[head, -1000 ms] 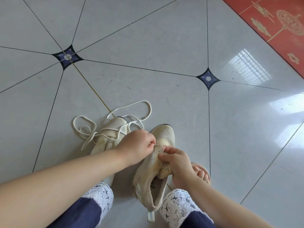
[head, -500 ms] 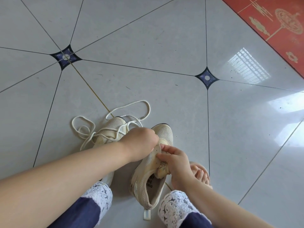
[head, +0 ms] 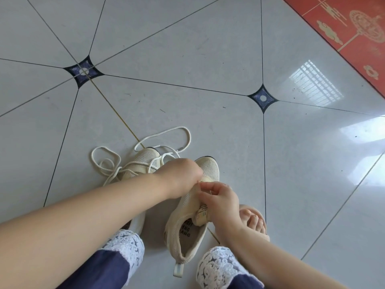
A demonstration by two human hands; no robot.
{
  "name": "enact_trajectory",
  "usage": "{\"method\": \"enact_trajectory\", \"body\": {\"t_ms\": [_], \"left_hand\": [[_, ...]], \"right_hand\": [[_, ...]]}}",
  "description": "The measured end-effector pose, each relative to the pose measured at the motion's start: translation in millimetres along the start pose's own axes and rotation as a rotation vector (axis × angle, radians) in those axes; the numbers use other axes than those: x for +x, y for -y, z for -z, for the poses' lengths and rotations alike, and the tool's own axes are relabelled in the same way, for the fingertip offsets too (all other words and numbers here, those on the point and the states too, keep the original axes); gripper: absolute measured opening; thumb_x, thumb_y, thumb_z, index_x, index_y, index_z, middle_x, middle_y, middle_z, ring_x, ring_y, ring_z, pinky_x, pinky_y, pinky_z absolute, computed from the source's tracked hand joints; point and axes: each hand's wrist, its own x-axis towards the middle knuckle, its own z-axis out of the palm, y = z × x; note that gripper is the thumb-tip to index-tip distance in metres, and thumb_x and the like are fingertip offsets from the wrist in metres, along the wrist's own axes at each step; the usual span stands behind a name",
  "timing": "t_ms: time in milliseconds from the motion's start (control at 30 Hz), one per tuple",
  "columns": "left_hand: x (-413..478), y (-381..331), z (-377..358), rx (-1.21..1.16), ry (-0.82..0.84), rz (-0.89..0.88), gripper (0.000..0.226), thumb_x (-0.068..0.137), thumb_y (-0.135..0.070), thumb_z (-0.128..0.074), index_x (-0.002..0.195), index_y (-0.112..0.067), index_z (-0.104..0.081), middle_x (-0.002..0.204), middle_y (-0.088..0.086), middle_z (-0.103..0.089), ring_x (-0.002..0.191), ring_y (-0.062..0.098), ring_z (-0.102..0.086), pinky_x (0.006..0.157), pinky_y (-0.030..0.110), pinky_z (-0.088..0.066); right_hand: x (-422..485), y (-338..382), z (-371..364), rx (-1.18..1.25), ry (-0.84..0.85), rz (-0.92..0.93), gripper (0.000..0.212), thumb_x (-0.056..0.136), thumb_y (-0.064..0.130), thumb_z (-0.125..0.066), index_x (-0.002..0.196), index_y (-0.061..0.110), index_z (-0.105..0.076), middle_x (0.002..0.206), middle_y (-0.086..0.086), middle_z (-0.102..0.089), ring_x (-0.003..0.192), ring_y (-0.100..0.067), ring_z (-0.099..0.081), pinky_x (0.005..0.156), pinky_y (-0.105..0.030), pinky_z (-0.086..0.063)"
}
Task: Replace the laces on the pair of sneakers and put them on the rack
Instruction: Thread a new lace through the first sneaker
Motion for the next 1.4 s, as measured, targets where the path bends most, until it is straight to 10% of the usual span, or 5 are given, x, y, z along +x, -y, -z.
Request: {"method": "enact_trajectory", "body": {"t_ms": [133, 267, 533, 833, 1400], "left_hand": [[-5.1, 14.6, -16.4, -0.467, -0.131, 0.193, 0.014, 0.084, -0.018, -0.059, 0.072, -0.025, -0.060, 0.069, -0.010, -0.056, 0.078, 0.013, -0.054, 0.072, 0.027, -0.043], [-5.7, 11.7, -32.7, -0.601, -0.164, 0.326, 0.015, 0.083, -0.017, -0.062, 0.072, -0.026, -0.058, 0.069, -0.014, -0.051, 0.074, 0.009, -0.051, 0.068, 0.023, -0.038], [-5.7, 8.4, -33.9, -0.783, -0.175, 0.437, 0.013, 0.081, -0.014, -0.067, 0.071, -0.022, -0.065, 0.074, -0.008, -0.062, 0.076, 0.008, -0.056, 0.073, 0.021, -0.043], [-15.5, -0.9, -36.6, -0.793, -0.214, 0.390, 0.026, 0.075, -0.043, -0.067, 0.087, -0.022, -0.058, 0.086, -0.009, -0.059, 0.082, 0.009, -0.054, 0.069, 0.020, -0.037], [-16.4, -10.3, -43.8, -0.764, -0.279, 0.475, 0.009, 0.081, -0.024, -0.060, 0.074, -0.029, -0.058, 0.072, -0.014, -0.055, 0.078, 0.012, -0.055, 0.073, 0.027, -0.046]], "right_hand": [[2.9, -0.9, 3.2, -0.085, 0.043, 0.052, 0.020, 0.085, 0.014, -0.061, 0.079, 0.031, -0.071, 0.099, -0.006, -0.061, 0.059, -0.010, -0.059, 0.059, -0.019, -0.049], [10.2, -3.4, 4.2, -0.361, -0.026, 0.267, 0.016, 0.082, 0.018, -0.067, 0.075, 0.032, -0.068, 0.094, 0.012, -0.051, 0.080, 0.004, -0.050, 0.068, 0.001, -0.034], [20.2, -11.8, -2.5, -0.601, -0.106, 0.410, 0.011, 0.081, 0.021, -0.065, 0.087, 0.022, -0.075, 0.097, 0.010, -0.045, 0.103, -0.013, -0.042, 0.093, -0.029, -0.036], [26.5, -4.5, 4.2, -0.687, 0.000, 0.471, 0.014, 0.081, 0.023, -0.063, 0.092, 0.019, -0.071, 0.100, 0.013, -0.041, 0.099, -0.011, -0.049, 0.074, -0.020, -0.036], [25.8, 11.5, 29.5, -0.833, 0.156, 0.585, 0.010, 0.081, 0.021, -0.064, 0.084, 0.013, -0.068, 0.110, 0.006, -0.052, 0.071, -0.019, -0.063, 0.070, -0.029, -0.049]]}}
